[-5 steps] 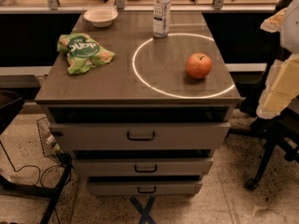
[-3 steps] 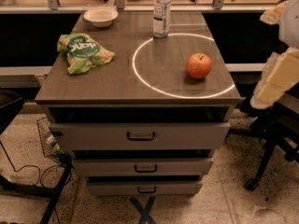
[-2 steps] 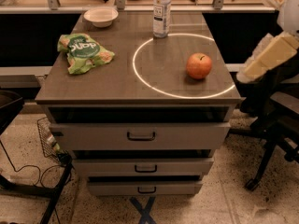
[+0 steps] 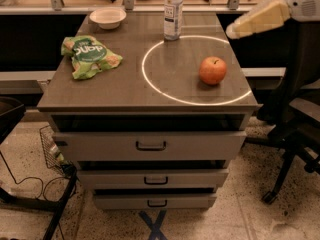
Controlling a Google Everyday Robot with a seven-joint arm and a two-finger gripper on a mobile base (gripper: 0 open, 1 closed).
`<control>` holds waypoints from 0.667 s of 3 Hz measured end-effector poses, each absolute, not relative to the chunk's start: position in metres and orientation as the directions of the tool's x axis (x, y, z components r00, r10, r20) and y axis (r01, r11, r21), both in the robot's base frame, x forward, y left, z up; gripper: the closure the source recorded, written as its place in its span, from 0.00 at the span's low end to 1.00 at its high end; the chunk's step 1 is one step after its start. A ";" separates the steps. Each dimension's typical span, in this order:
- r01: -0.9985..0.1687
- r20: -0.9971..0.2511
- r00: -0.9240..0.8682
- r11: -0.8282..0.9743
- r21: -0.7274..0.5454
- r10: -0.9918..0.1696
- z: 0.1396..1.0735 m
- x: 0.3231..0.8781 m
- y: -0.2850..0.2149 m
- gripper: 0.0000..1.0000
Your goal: Pick blue plastic bottle
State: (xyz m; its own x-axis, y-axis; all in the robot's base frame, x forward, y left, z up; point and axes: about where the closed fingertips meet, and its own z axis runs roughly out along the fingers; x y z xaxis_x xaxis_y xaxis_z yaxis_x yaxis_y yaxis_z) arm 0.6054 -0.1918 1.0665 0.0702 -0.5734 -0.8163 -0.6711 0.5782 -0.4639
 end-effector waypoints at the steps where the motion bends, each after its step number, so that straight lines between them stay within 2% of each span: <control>1: -0.623 -0.835 0.091 0.623 -0.473 -0.543 1.081 0.618 -0.194 0.00; 2: -0.623 -0.835 0.091 0.623 -0.473 -0.543 1.081 0.618 -0.194 0.00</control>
Offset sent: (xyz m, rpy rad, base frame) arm 0.0137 -0.0016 0.0149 0.0463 -0.0528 -0.0398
